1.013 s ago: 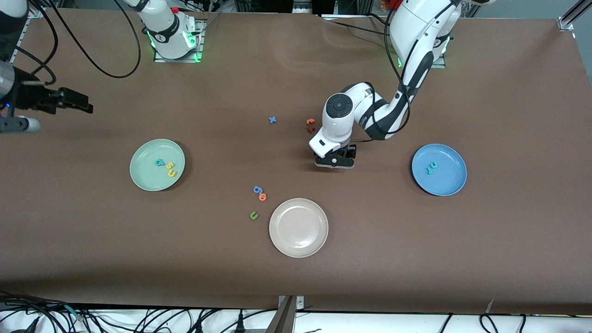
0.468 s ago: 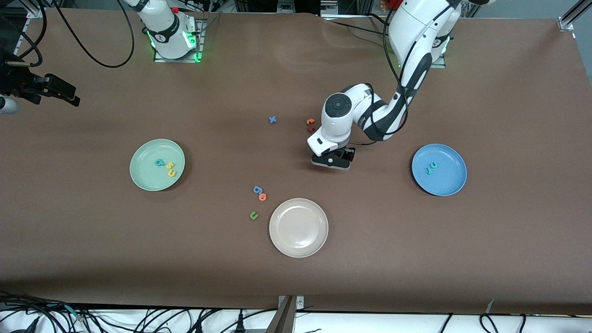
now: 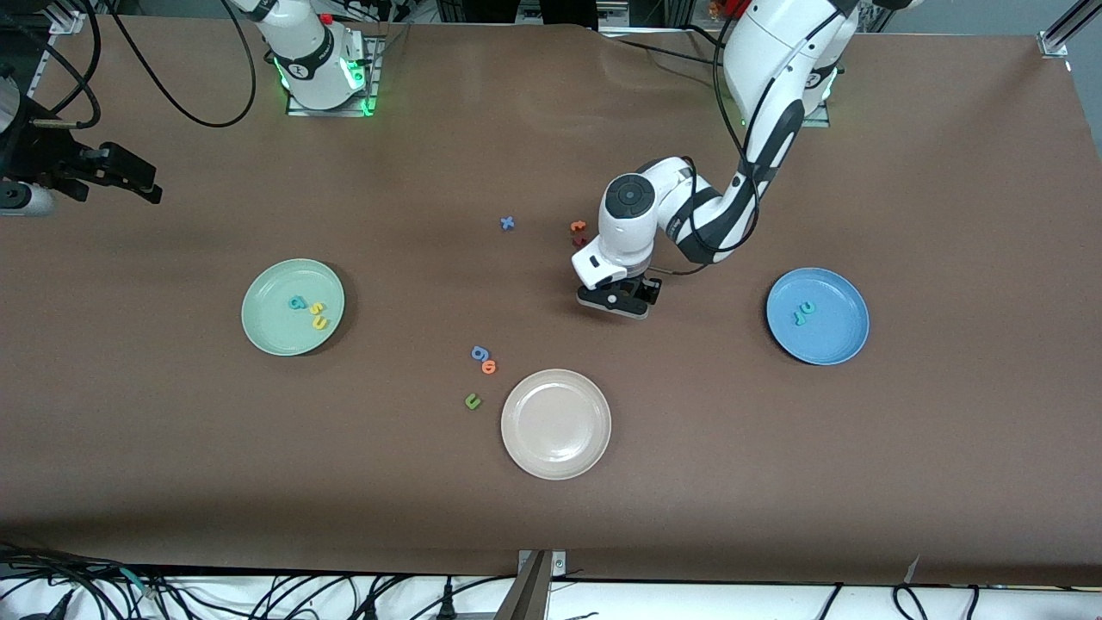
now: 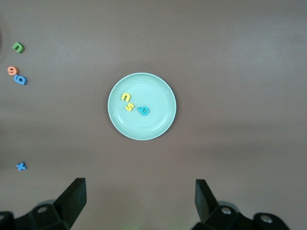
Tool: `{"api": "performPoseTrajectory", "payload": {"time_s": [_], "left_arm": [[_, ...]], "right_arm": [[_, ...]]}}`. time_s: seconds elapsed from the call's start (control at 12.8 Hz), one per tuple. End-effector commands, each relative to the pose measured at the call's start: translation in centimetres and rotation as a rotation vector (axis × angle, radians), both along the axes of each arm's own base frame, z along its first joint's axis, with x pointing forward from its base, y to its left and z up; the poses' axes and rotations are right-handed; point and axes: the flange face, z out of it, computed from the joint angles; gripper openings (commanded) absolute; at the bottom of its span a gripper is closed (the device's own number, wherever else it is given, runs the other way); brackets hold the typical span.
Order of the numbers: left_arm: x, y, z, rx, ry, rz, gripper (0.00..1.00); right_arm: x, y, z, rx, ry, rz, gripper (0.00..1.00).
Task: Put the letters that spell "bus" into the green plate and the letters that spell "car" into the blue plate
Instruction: 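Close the left gripper on the yellow a and lift it, then carry the yellow a to the blue plate and release it with the left gripper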
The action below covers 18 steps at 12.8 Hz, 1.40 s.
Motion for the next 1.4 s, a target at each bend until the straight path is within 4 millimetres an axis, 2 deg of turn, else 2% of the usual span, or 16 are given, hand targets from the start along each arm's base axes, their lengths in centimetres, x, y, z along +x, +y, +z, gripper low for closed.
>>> {"api": "performPoseTrajectory", "payload": {"time_s": [0.0, 0.39, 0.47, 0.62, 0.78, 0.94, 1.09, 1.32], "left_arm": [[1.5, 0.5, -0.3, -0.010, -0.051, -0.042, 0.80], [2.0, 1.1, -0.4, -0.009, -0.050, -0.070, 0.78], [2.0, 1.0, -0.5, -0.016, -0.052, -0.071, 0.76], [2.0, 1.0, -0.6, -0.025, -0.059, -0.065, 0.52], [2.3, 1.3, -0.6, -0.028, -0.057, -0.041, 0.37], [2.4, 1.4, -0.6, -0.045, -0.043, -0.005, 0.12], [2.7, 1.9, -0.3, -0.045, -0.046, -0.007, 0.08], [5.6, 6.0, 1.6, -0.032, -0.065, 0.000, 0.02]], "right_arm": [[-0.1, -0.2, -0.3, -0.009, 0.019, -0.008, 1.00], [0.1, 0.0, -0.3, -0.008, 0.010, -0.007, 1.00], [0.0, 0.0, -0.3, -0.008, 0.011, -0.008, 1.00], [0.0, 0.2, -0.2, -0.006, 0.010, -0.004, 1.00], [0.0, 0.6, -0.2, -0.006, 0.011, 0.004, 1.00], [0.0, 0.6, -0.2, -0.005, 0.013, 0.004, 1.00], [0.0, 0.6, -0.2, -0.006, 0.013, 0.004, 1.00], [0.0, 0.6, -0.3, -0.005, 0.014, 0.004, 1.00]]}}
